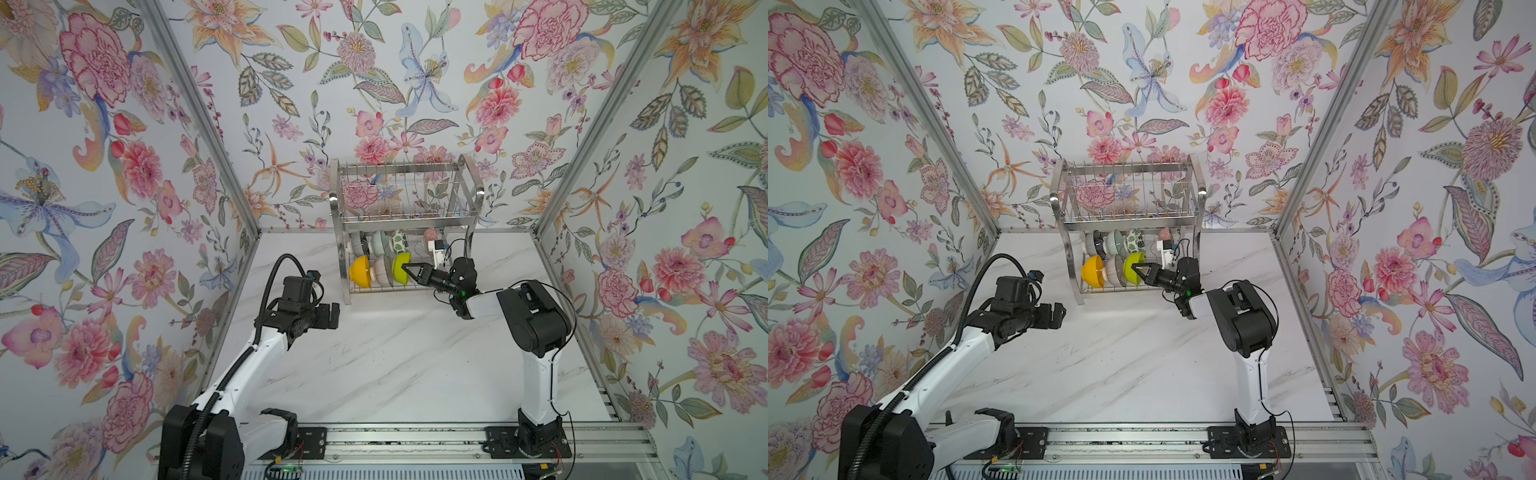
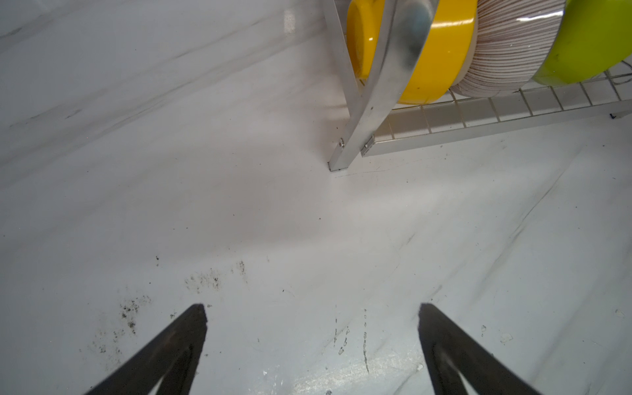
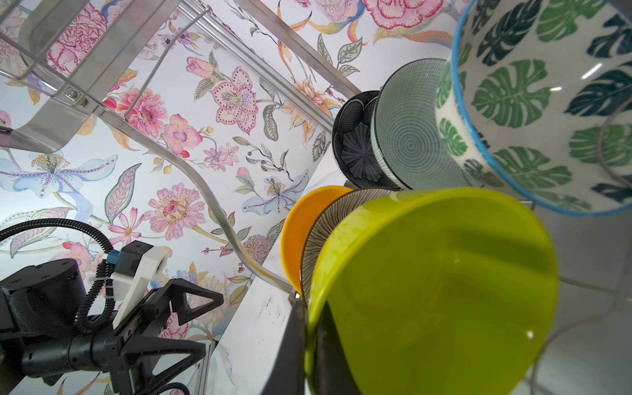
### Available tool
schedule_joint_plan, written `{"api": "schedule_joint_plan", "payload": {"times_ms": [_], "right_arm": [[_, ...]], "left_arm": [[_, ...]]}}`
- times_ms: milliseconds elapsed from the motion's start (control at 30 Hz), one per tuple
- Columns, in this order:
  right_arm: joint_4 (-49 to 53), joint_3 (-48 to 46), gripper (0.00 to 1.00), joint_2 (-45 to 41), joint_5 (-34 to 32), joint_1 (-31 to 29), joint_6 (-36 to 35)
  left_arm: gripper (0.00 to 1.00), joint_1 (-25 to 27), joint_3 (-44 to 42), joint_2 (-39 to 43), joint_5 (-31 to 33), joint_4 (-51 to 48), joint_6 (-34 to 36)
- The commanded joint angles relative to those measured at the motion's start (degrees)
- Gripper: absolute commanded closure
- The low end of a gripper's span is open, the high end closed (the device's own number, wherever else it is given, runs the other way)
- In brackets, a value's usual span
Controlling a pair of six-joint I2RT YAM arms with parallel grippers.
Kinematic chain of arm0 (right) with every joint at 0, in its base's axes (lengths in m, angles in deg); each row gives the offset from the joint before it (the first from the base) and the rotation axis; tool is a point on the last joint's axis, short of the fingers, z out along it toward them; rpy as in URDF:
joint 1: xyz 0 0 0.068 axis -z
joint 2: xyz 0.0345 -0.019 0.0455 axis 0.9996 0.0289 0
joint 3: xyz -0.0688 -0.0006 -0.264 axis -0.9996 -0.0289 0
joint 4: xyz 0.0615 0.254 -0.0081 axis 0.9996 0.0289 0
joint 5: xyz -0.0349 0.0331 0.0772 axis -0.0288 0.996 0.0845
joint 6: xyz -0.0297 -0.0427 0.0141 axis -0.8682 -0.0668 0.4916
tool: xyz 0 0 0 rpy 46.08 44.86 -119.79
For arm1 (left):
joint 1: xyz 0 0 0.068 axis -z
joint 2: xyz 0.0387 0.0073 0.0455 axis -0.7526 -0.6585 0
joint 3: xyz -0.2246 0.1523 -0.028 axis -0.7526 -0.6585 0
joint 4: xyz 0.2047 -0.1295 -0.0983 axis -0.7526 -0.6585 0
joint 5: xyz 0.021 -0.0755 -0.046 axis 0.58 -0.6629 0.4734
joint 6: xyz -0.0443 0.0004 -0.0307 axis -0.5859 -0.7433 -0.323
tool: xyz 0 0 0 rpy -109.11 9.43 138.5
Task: Load the bowls into the dish rack
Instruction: 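Lower the lime-green bowl upright beside the purple-striped bowl in the rack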
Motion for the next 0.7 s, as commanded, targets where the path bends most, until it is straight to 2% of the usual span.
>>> {"api": "schedule_joint_plan", "payload": {"times_ms": [0,667], "right_arm": [[-2.6,1.4,0.97,1.3,1.0,0.4,0.4],[-6.4,-1.5,0.97,0.9,2.0,2.1,3.2]], "left_arm": [[0.01,0.5,0.3,-0.4,-0.8,0.1,1.1],[0.01,0.5,0.3,-0.4,-0.8,-0.1,1.0]]}}
